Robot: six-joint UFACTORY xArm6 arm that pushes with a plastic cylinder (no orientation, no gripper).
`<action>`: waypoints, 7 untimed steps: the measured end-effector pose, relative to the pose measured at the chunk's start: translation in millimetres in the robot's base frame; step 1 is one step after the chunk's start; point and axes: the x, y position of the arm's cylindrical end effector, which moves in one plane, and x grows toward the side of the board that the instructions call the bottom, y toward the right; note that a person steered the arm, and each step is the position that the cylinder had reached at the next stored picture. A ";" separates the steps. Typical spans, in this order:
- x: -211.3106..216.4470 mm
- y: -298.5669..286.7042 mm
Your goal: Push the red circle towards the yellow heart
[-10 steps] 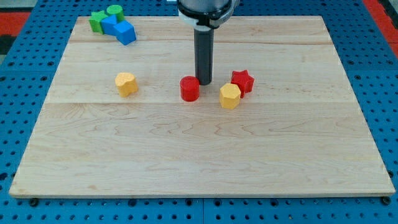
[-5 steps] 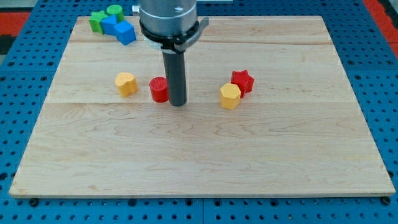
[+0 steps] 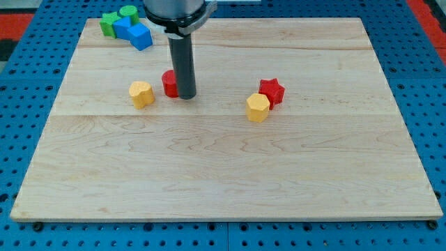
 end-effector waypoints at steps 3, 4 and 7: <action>-5.0 -6.1; -15.2 -16.9; -28.5 -11.8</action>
